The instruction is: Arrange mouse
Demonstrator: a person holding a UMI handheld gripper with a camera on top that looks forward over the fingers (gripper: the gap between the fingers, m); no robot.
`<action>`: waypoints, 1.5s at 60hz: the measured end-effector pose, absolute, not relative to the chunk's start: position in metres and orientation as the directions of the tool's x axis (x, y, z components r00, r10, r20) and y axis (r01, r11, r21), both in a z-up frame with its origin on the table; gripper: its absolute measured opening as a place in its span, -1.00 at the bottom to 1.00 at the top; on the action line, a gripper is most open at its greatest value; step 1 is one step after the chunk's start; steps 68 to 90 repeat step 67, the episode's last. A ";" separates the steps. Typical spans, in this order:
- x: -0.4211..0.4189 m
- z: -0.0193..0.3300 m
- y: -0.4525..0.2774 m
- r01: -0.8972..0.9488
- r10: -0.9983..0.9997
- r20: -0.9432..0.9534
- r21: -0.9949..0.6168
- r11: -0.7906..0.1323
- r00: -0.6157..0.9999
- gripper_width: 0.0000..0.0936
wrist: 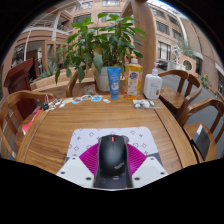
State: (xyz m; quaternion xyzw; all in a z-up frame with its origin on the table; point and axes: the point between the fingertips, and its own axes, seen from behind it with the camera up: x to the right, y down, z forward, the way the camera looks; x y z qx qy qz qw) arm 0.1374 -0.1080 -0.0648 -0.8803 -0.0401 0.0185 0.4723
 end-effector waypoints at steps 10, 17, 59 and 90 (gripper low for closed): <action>0.159 -0.116 -0.168 0.060 0.116 -0.011 -0.806 -0.589 0.993 -0.01; 0.171 -0.099 -0.217 0.080 0.140 0.002 -0.829 -0.554 0.990 0.60; 0.256 0.087 -0.713 0.149 0.196 0.085 -0.928 -0.342 0.977 0.82; 0.285 0.097 -0.815 0.141 0.211 0.071 -0.930 -0.340 0.975 0.82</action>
